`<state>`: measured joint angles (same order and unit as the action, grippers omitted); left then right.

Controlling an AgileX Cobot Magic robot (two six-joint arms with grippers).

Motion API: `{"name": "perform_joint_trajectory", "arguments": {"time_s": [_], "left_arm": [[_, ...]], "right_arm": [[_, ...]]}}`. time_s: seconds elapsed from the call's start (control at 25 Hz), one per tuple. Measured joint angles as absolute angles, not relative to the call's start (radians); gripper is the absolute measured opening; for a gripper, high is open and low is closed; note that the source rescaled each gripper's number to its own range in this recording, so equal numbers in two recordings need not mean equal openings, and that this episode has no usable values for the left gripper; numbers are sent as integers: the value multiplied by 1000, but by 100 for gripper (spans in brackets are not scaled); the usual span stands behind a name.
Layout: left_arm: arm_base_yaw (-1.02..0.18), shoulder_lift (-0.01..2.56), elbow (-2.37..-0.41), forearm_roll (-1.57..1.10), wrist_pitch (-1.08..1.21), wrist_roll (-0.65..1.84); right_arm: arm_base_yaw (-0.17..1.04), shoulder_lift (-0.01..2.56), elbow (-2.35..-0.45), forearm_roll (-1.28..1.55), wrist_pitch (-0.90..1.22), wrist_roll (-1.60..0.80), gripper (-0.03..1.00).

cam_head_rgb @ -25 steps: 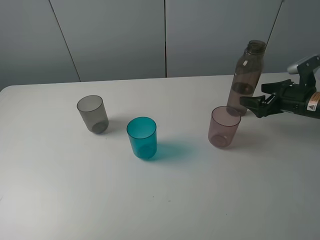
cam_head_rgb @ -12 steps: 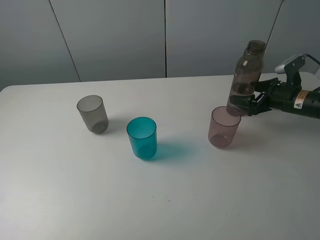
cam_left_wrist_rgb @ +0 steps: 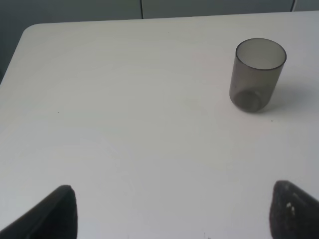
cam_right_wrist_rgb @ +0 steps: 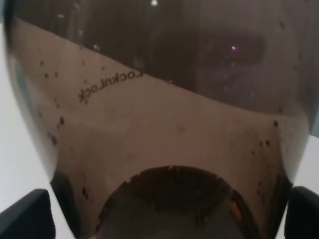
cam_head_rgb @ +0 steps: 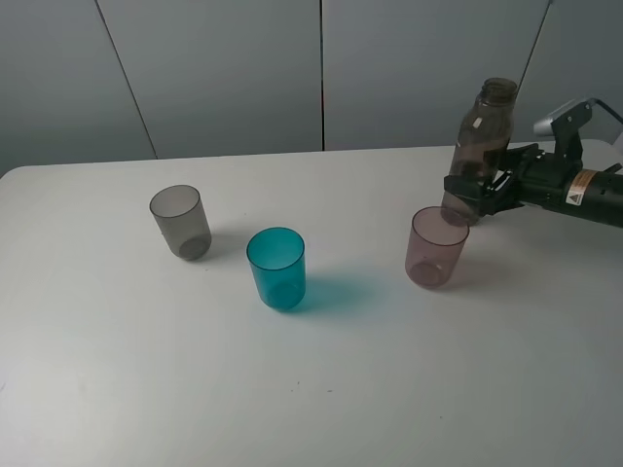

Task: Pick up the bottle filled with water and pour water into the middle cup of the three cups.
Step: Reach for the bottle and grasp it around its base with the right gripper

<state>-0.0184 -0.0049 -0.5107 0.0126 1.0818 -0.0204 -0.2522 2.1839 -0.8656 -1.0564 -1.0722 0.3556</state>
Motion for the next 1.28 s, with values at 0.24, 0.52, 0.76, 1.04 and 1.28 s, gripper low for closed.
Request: {"name": "perform_joint_trajectory", "arguments": {"time_s": [0.24, 0.52, 0.76, 1.04, 1.28], "left_arm": [[-18, -5, -511, 13, 1082, -20], [-18, -5, -511, 13, 1082, -20], [-18, -5, -511, 13, 1082, -20], [-18, -5, -511, 13, 1082, -20], [-18, -5, -511, 13, 1082, -20]], "right_arm": [[-234, 2226, -884, -1029, -1120, 347, 100], [-221, 2248, -895, -1000, -1149, 325, 100], [-221, 2257, -895, -975, -1171, 305, 100], [-204, 2259, -917, -963, -1172, 303, 100], [-204, 2260, -921, -958, -1172, 303, 100]]}}
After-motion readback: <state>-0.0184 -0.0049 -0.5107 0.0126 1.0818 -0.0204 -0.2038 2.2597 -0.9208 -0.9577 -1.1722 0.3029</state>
